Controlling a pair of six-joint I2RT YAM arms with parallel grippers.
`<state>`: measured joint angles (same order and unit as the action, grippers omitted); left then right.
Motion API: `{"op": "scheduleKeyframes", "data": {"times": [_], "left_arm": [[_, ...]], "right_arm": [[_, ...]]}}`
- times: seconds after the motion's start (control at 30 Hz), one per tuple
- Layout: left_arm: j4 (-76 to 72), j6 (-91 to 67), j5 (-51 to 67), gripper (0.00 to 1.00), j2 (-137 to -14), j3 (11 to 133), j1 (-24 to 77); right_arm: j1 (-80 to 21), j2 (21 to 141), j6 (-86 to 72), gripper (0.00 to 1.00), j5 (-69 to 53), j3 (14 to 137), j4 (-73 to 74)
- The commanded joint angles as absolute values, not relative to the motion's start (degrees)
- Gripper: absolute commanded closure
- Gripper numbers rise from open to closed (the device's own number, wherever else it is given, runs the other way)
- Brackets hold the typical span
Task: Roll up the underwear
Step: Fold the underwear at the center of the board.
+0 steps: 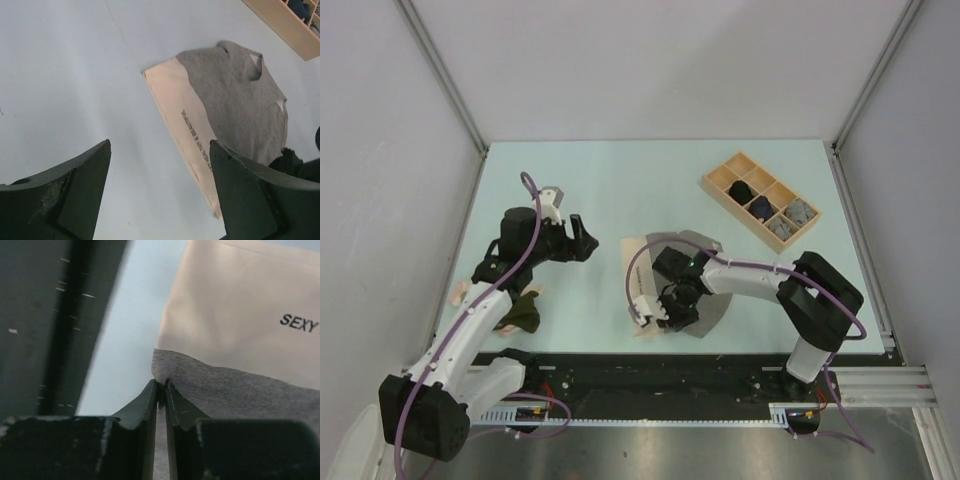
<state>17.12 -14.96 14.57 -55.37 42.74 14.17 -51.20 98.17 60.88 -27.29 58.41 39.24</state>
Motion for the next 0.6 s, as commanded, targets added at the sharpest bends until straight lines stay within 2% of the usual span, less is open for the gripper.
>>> {"op": "scheduleKeyframes", "data": {"times": [0.0, 0.03, 0.07, 0.13, 0.17, 0.27, 0.33, 0.43, 0.57], "left_arm": [[16.1, -14.0, 17.0, 0.16, -53.8, 42.6, 13.9], [16.0, -13.9, 17.1, 0.15, -54.0, 43.0, 13.9], [15.9, -13.8, 17.7, 0.14, -54.7, 43.2, 13.9], [15.7, -13.9, 19.3, 0.10, -56.0, 43.8, 13.9], [15.7, -14.1, 20.6, 0.10, -58.4, 44.1, 13.9], [15.3, -14.9, 23.6, 0.10, -63.4, 45.4, 13.9], [14.2, -15.9, 26.3, 0.12, -69.3, 47.1, 14.0], [14.2, -17.3, 27.9, 0.17, -78.7, 51.8, 14.2], [18.9, -15.1, 25.3, 0.23, -91.7, 61.7, 15.1]], "right_arm": [[-55.9, 96.6, 58.0, 0.81, -31.4, 57.9, 44.3], [-55.6, 96.6, 57.9, 0.77, -31.5, 57.9, 44.3], [-54.8, 96.4, 57.9, 0.67, -32.6, 58.8, 44.6], [-49.1, 96.0, 59.3, 0.59, -36.3, 61.7, 49.5], [-46.3, 96.0, 60.3, 0.51, -40.3, 65.3, 51.5], [-34.7, 95.7, 59.6, 0.44, -45.3, 72.0, 54.1], [-26.2, 98.3, 53.8, 0.43, -45.9, 74.8, 49.7], [-19.0, 104.6, 47.1, 0.43, -43.7, 83.5, 46.9], [-14.9, 120.2, 43.9, 0.47, -44.0, 97.5, 51.8]]}}
